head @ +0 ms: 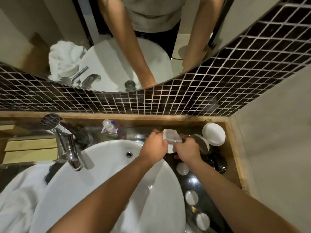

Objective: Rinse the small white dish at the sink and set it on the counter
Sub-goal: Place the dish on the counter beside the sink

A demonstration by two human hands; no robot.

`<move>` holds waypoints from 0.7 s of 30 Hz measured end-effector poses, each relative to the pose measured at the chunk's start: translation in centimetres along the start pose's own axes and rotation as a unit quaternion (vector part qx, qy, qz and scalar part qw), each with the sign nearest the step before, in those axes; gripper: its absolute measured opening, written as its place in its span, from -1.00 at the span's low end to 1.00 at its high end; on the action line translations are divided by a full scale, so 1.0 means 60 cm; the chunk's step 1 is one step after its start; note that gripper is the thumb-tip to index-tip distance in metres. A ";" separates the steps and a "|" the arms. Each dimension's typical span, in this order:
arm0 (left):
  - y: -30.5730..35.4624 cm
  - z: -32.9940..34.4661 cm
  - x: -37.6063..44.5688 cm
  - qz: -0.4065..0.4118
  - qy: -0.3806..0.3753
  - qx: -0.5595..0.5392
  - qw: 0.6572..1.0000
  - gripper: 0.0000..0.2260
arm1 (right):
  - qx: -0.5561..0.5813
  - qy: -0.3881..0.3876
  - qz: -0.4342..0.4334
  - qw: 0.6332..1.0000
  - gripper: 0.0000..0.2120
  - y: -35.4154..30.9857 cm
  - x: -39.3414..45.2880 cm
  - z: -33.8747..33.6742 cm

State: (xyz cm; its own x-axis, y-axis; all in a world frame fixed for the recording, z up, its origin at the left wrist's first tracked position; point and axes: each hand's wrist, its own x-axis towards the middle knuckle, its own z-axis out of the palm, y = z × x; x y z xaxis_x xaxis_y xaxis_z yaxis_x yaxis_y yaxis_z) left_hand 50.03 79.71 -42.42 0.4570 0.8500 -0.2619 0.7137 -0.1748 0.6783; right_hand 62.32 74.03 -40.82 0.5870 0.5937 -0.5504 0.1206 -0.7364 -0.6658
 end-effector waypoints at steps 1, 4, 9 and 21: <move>-0.002 0.000 0.001 -0.006 0.001 0.001 1.000 -0.66 | 0.000 0.001 0.002 1.000 -0.53 0.001 0.002 0.003; -0.002 0.001 0.004 -0.017 -0.001 0.002 1.000 -0.64 | -0.005 0.004 0.012 1.000 -0.53 0.001 0.009 0.007; 0.001 -0.001 0.015 -0.016 0.001 0.016 1.000 -0.64 | 0.011 0.000 0.030 0.999 -0.53 -0.004 0.021 0.007; 0.003 -0.001 0.024 -0.013 0.003 0.005 1.000 -0.64 | 0.021 0.010 0.035 0.999 -0.69 -0.004 0.028 0.011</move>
State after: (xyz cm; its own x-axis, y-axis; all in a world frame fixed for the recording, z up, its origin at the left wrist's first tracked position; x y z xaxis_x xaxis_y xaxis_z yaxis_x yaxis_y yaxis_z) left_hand 50.78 80.92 -42.65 0.4355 0.8571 -0.2750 0.7303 -0.1579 0.6646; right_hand 62.75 75.45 -41.92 0.6081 0.5344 -0.5870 0.0454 -0.7616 -0.6464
